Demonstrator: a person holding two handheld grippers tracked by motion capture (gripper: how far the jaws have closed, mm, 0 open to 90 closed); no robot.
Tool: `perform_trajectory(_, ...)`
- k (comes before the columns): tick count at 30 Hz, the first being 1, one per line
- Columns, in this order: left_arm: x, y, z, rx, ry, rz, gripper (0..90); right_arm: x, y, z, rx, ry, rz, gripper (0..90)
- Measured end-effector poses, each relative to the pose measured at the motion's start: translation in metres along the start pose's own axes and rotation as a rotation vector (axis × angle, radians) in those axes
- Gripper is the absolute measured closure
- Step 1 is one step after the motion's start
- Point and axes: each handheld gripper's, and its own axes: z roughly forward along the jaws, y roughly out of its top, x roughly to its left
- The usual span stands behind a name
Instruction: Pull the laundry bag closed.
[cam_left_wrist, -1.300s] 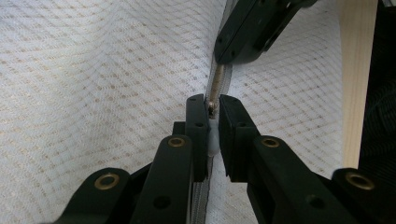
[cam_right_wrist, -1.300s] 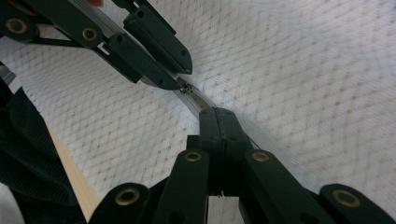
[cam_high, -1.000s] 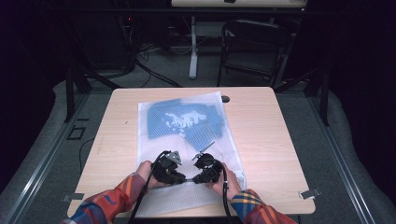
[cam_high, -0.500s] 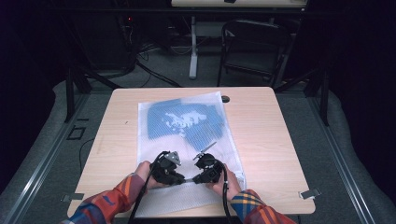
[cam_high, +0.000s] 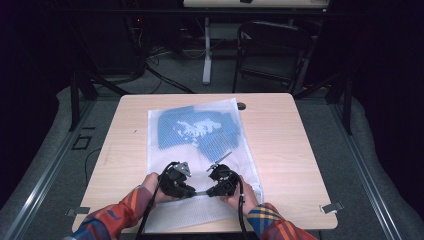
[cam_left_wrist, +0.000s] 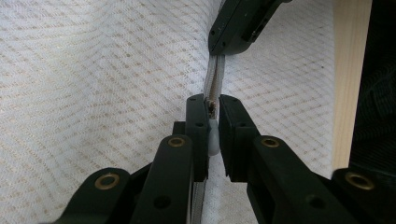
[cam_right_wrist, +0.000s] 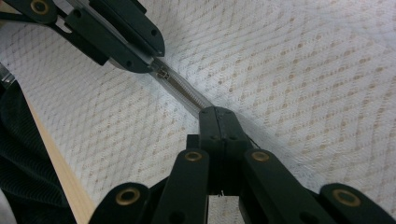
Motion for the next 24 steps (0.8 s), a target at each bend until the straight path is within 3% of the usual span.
perform_trajectory(3,-0.001,0.000,-0.001,0.011,0.017,0.002,83.0,0.000,0.000,0.000,0.002,-0.001,-0.002,90.0)
perform_trajectory(24,0.003,-0.011,-0.010,0.018,0.021,-0.016,83.0,0.000,0.000,0.000,0.004,-0.004,-0.010,90.0)
